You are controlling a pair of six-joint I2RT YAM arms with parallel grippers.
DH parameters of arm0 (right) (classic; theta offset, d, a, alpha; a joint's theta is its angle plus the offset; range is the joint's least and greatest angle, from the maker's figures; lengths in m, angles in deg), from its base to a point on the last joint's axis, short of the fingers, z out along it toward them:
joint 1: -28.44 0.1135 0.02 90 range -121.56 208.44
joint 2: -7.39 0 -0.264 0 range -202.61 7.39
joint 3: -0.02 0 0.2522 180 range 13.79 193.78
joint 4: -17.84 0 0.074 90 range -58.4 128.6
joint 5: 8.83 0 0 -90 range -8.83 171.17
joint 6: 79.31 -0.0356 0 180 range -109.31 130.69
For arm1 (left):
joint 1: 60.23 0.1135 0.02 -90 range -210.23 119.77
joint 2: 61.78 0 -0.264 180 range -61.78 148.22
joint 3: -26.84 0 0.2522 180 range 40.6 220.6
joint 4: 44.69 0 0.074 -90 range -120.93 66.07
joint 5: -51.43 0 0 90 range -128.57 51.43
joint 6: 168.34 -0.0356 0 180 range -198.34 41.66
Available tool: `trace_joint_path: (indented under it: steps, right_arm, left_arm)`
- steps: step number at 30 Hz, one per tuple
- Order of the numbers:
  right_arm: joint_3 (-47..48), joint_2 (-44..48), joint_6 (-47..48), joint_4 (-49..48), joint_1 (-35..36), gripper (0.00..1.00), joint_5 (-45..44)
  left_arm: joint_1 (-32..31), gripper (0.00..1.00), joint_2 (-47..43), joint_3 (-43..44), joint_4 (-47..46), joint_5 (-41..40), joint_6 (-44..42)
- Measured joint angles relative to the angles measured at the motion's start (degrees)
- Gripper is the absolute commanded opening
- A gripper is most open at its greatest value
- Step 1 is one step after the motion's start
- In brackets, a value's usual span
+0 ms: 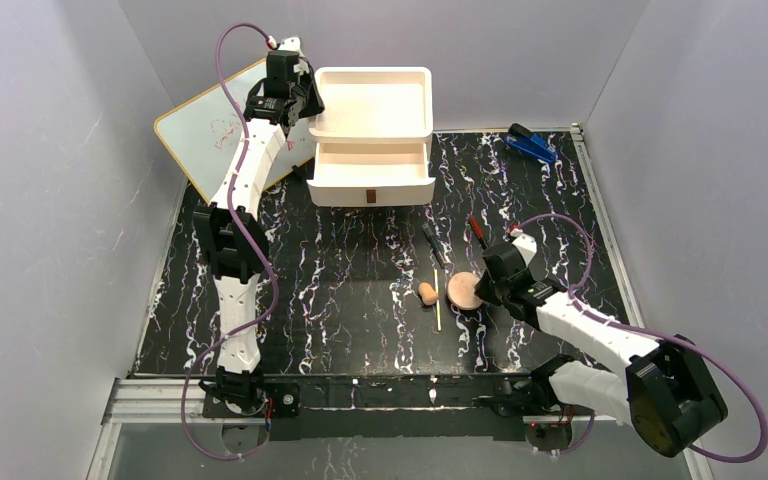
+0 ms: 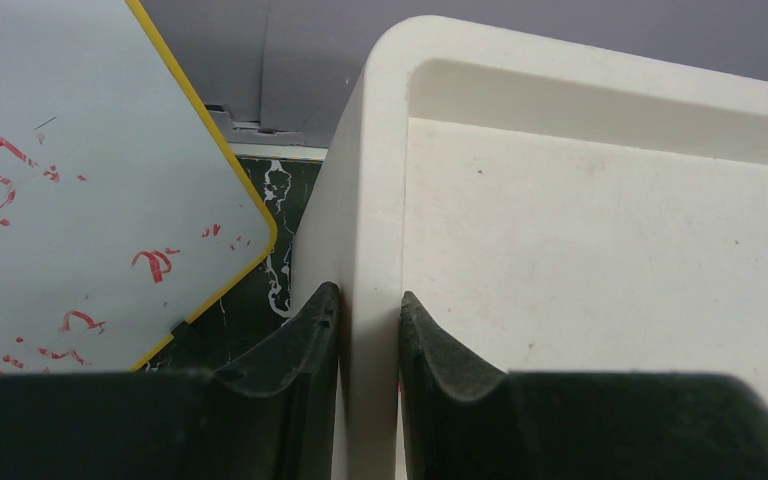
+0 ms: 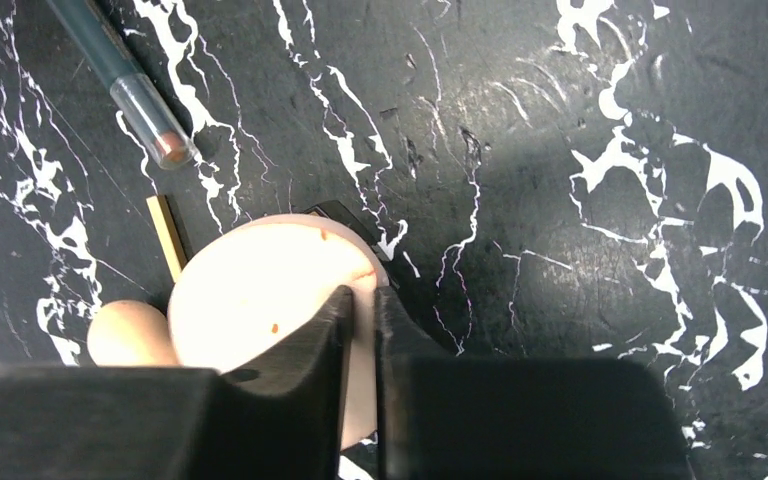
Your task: Organize the makeup
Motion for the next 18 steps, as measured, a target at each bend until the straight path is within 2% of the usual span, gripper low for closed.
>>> trace_joint_path:
  steps: [1, 2, 9, 13, 18]
  right_arm:
    - [0.0, -0.09, 0.02, -0.44, 0.0, 0.03, 0.13]
    - [0.0, -0.26, 0.04, -0.85, 0.02, 0.01, 0.17]
    - [0.07, -0.2, 0.44, -0.87, 0.02, 0.01, 0.09]
    - [1.44, 1.55, 1.66, 2.62, 0.02, 0.01, -0.2]
    - [8.85, 4.26, 4.24, 9.09, 0.02, 0.01, -1.07]
  left_arm:
    - [0.0, 0.0, 0.0, 0.0, 0.0, 0.0, 0.02]
    - [0.0, 0.0, 0.02, 0.0, 0.0, 0.0, 0.02]
    - [0.02, 0.0, 0.0, 0.0, 0.0, 0.02, 0.13]
    - [0.02, 0.0, 0.02, 0.0, 0.0, 0.02, 0.15]
    - [0.02, 0.0, 0.02, 0.0, -0.02, 0.11, 0.2]
